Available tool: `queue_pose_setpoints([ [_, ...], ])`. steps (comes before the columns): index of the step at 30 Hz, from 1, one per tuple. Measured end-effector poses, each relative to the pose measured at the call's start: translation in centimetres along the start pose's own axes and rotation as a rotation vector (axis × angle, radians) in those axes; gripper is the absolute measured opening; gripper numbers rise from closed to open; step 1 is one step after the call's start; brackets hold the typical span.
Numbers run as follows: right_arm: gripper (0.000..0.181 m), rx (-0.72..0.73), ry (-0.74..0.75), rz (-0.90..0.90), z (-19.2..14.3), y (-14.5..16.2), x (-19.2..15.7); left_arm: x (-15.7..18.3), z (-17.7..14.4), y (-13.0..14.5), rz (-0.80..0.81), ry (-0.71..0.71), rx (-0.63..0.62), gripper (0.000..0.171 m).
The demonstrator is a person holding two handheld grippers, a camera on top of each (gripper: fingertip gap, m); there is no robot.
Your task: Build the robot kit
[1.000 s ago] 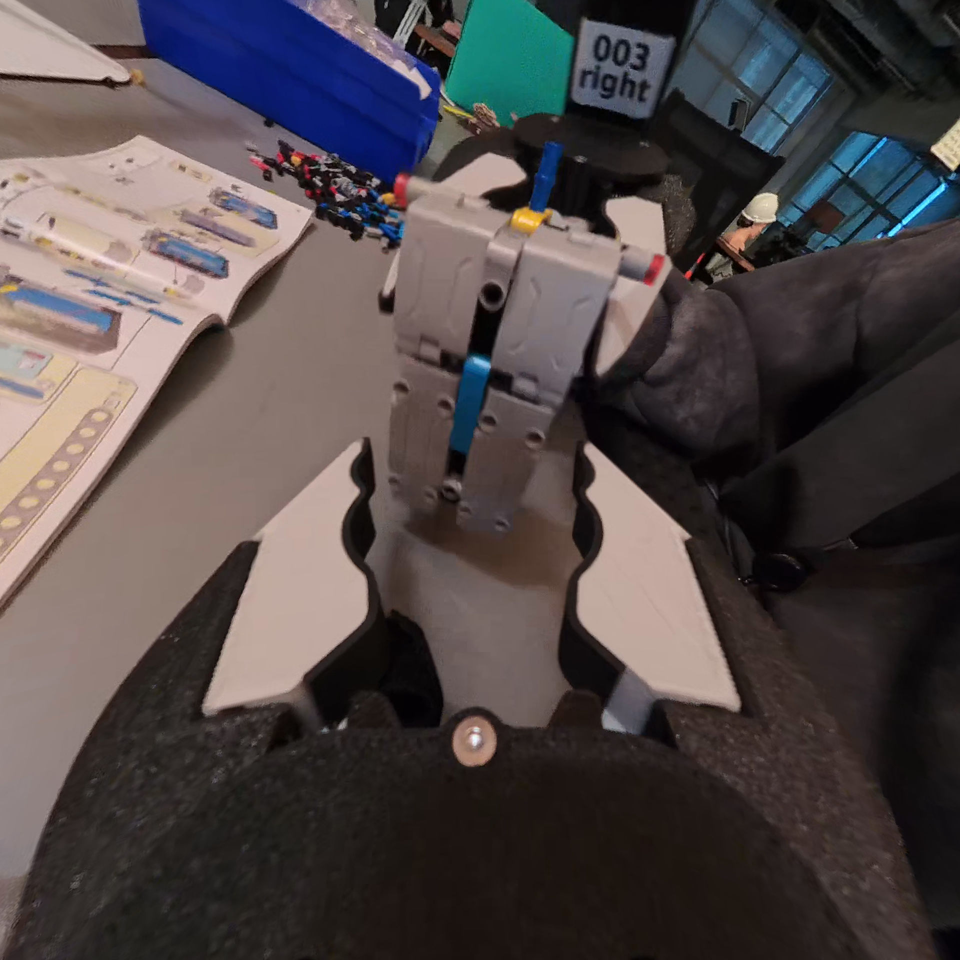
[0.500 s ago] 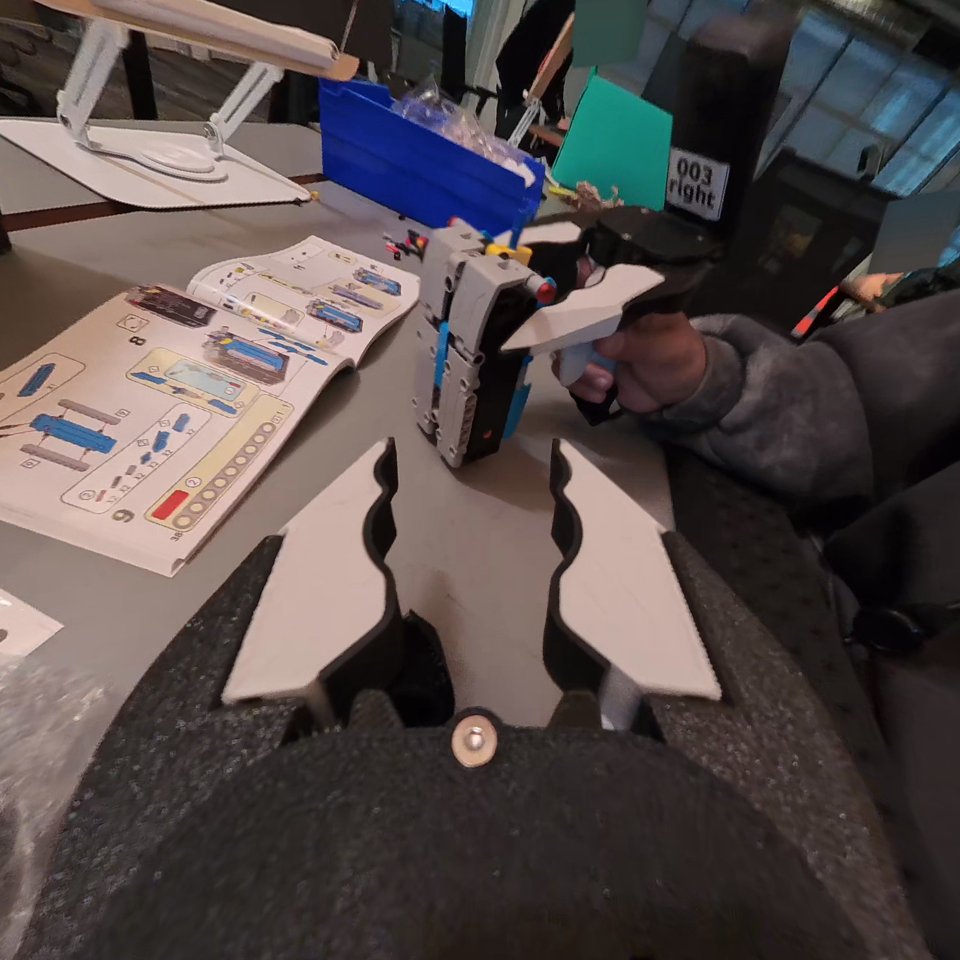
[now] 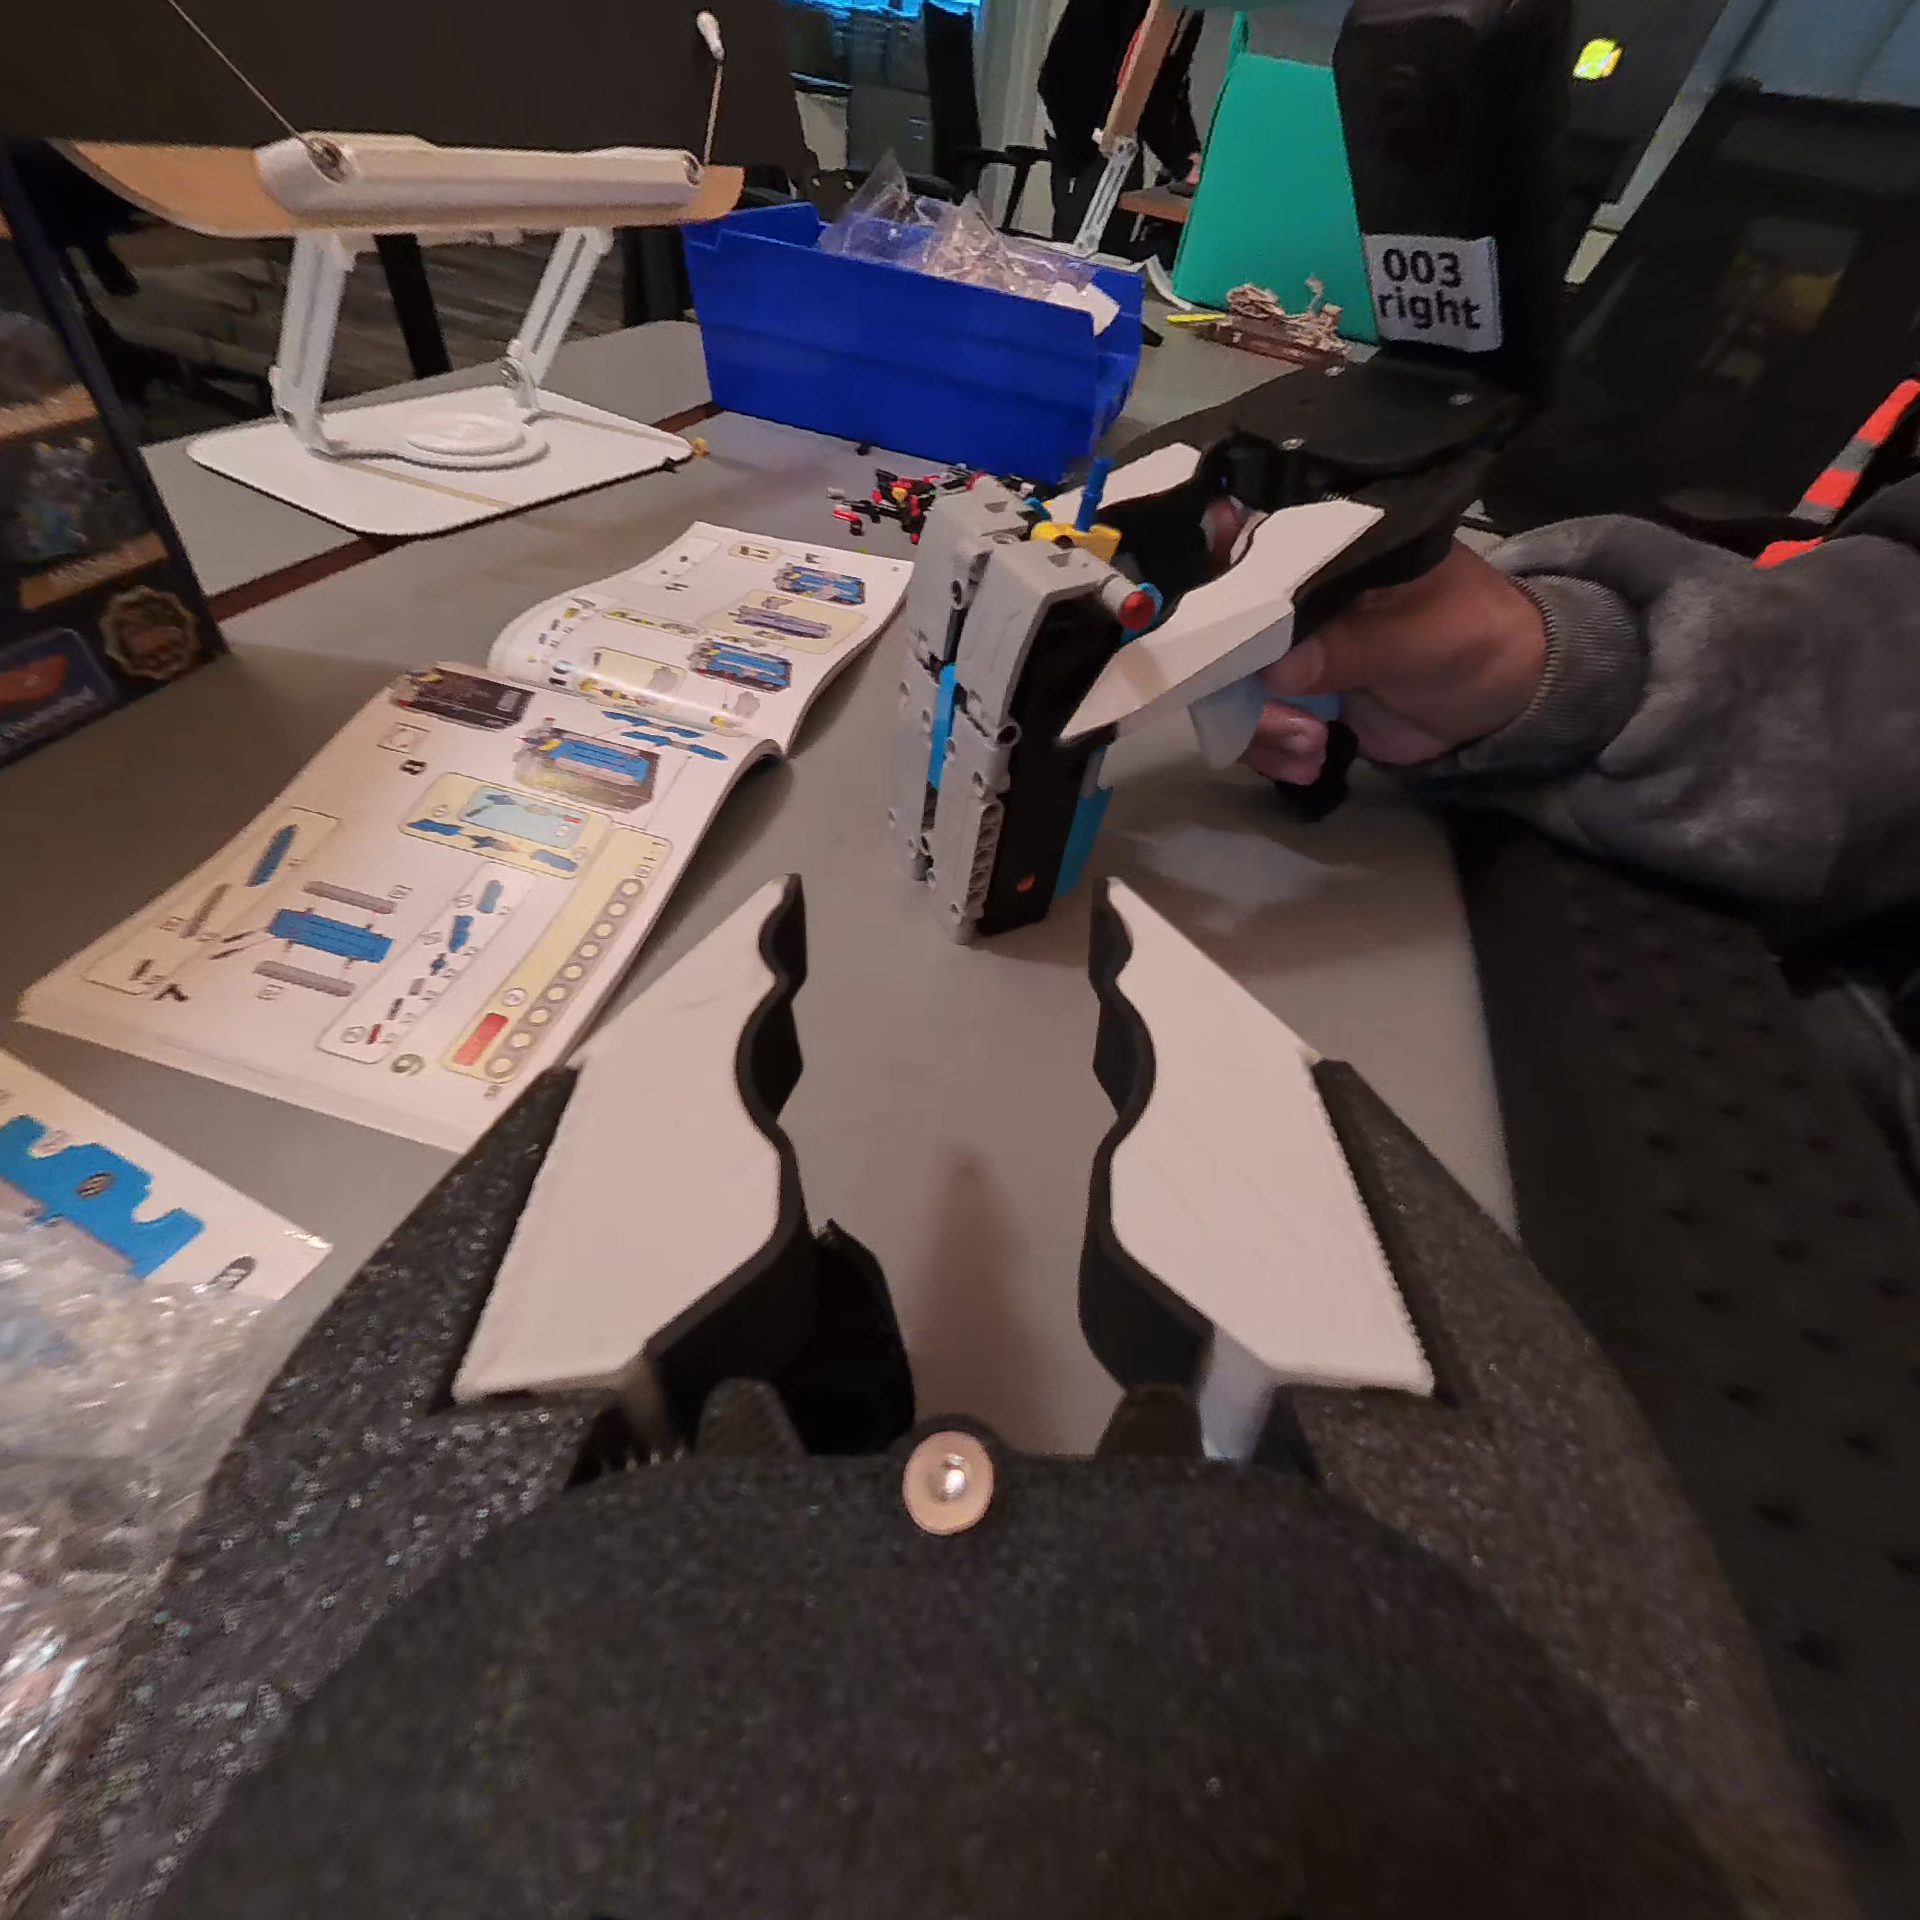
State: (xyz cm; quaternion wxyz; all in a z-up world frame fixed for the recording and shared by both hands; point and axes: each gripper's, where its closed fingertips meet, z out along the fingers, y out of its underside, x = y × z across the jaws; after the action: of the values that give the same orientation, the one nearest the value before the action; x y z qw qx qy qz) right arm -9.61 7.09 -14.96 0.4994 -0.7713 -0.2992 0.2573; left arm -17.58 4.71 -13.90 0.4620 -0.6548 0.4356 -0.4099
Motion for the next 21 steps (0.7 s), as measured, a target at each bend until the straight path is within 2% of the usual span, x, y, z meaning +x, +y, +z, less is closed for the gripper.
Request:
queue_pose_setpoints([
  [7,0.081,0.063,-0.024,0.096,-1.7,-0.3,0.3,-1.0,-0.7,-0.6,0.024,-0.061,0.046,0.061],
  [11,0.087,0.124,-0.008,0.137,-4.3,-1.0,2.0,-1.5,-0.9,-1.2,0.065,-0.132,0.085,0.071],
  [14,0.08,0.159,0.037,0.161,-6.2,-1.2,4.6,-1.9,-0.7,-1.0,0.07,-0.167,0.07,0.075],
  [17,0.083,0.218,-0.049,0.183,-7.6,-1.8,5.0,-1.7,-0.1,-0.5,0.094,-0.179,0.034,0.074],
  [19,0.081,0.207,-0.062,0.177,-7.9,-1.3,5.3,-1.4,0.2,-0.2,0.125,-0.182,0.011,0.072],
  [21,0.079,0.184,-0.143,0.191,-7.6,-0.7,4.4,-1.0,0.5,0.1,0.154,-0.181,-0.011,0.072],
])
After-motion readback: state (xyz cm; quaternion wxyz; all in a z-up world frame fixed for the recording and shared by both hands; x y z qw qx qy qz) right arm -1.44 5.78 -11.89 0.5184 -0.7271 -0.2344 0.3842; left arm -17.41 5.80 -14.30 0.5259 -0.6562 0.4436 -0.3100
